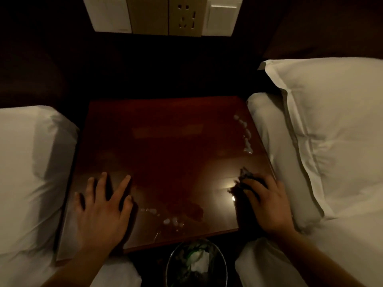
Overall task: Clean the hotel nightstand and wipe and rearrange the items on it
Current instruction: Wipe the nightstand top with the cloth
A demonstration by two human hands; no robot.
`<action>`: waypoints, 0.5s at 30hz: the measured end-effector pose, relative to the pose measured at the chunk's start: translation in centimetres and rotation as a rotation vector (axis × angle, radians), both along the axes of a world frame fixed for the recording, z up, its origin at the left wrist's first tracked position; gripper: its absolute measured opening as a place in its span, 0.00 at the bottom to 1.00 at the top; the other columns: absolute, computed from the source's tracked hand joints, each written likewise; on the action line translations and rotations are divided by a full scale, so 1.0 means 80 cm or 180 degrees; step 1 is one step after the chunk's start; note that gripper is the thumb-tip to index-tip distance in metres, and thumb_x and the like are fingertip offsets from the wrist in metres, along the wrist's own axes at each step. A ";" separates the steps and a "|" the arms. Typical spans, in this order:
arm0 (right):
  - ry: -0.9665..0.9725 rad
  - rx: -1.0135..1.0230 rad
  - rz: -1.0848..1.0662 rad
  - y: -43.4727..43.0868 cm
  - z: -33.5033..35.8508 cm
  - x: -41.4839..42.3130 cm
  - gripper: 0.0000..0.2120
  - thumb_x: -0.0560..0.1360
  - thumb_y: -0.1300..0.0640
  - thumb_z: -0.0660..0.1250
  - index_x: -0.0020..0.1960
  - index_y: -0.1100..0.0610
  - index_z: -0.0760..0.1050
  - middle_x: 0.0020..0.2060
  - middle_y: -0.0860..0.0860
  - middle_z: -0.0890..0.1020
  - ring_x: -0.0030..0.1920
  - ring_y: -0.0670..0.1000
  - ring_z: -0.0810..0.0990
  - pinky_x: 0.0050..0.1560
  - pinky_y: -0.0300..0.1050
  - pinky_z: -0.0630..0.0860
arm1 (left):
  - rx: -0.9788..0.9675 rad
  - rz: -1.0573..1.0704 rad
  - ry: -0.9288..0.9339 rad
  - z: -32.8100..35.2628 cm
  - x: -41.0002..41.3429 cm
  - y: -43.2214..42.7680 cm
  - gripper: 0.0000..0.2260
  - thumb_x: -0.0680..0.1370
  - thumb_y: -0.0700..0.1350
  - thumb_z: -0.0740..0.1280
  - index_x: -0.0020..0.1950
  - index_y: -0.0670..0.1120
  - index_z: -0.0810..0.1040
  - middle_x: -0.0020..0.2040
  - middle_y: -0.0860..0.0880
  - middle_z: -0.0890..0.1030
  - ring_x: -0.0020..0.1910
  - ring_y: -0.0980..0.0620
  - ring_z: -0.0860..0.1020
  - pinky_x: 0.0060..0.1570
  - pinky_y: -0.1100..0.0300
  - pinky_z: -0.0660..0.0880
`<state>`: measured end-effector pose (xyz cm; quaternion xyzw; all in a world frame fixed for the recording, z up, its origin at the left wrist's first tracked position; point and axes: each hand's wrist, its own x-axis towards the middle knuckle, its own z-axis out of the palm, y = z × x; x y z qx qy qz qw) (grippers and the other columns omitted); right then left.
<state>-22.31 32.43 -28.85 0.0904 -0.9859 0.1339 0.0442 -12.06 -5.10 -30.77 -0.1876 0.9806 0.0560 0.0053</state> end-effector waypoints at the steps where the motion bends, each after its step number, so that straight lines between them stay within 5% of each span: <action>1: 0.0177 -0.0102 -0.0114 -0.002 0.001 -0.016 0.13 0.77 0.53 0.68 0.61 0.48 0.79 0.60 0.52 0.76 0.55 0.59 0.73 0.54 0.53 0.74 | -0.0026 -0.0005 -0.0005 -0.002 0.000 0.000 0.26 0.78 0.60 0.52 0.76 0.59 0.69 0.76 0.39 0.68 0.76 0.35 0.61 0.70 0.33 0.57; 7: 0.0154 -0.0140 -0.0718 -0.024 -0.002 -0.104 0.16 0.79 0.52 0.64 0.67 0.50 0.76 0.66 0.54 0.74 0.60 0.63 0.72 0.61 0.57 0.69 | -0.0003 0.0109 0.0097 -0.004 -0.003 0.001 0.26 0.76 0.60 0.56 0.75 0.61 0.70 0.76 0.41 0.68 0.77 0.38 0.61 0.71 0.35 0.56; 13: 0.0587 0.0336 0.0642 -0.026 -0.022 -0.061 0.15 0.79 0.50 0.63 0.62 0.51 0.79 0.59 0.52 0.80 0.46 0.59 0.74 0.46 0.52 0.72 | 0.0016 0.0128 0.0156 -0.008 -0.002 0.001 0.25 0.77 0.60 0.54 0.76 0.64 0.66 0.78 0.42 0.65 0.78 0.39 0.59 0.72 0.35 0.54; 15: 0.0591 0.0430 0.0611 -0.013 -0.023 -0.080 0.15 0.79 0.50 0.63 0.63 0.52 0.79 0.58 0.52 0.80 0.47 0.59 0.74 0.47 0.54 0.73 | 0.0023 0.0229 0.0137 -0.011 -0.001 0.002 0.25 0.78 0.63 0.52 0.76 0.69 0.61 0.79 0.46 0.63 0.79 0.42 0.57 0.74 0.38 0.52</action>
